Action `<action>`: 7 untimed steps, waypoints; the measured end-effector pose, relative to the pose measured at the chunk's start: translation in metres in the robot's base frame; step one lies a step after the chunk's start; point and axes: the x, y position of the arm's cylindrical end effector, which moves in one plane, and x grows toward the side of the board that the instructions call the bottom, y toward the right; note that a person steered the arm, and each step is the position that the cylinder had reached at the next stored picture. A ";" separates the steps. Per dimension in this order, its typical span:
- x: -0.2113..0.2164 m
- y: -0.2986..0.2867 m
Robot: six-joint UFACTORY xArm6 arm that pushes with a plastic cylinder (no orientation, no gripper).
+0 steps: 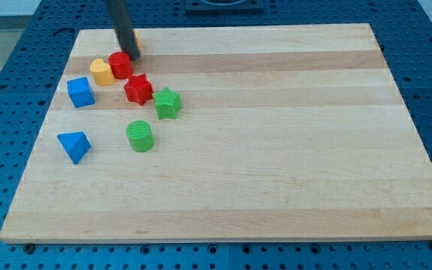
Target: Move the red circle above the red star
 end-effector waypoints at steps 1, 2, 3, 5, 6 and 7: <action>-0.007 0.011; -0.013 -0.007; -0.011 -0.021; -0.008 -0.060; -0.004 -0.076; 0.006 -0.073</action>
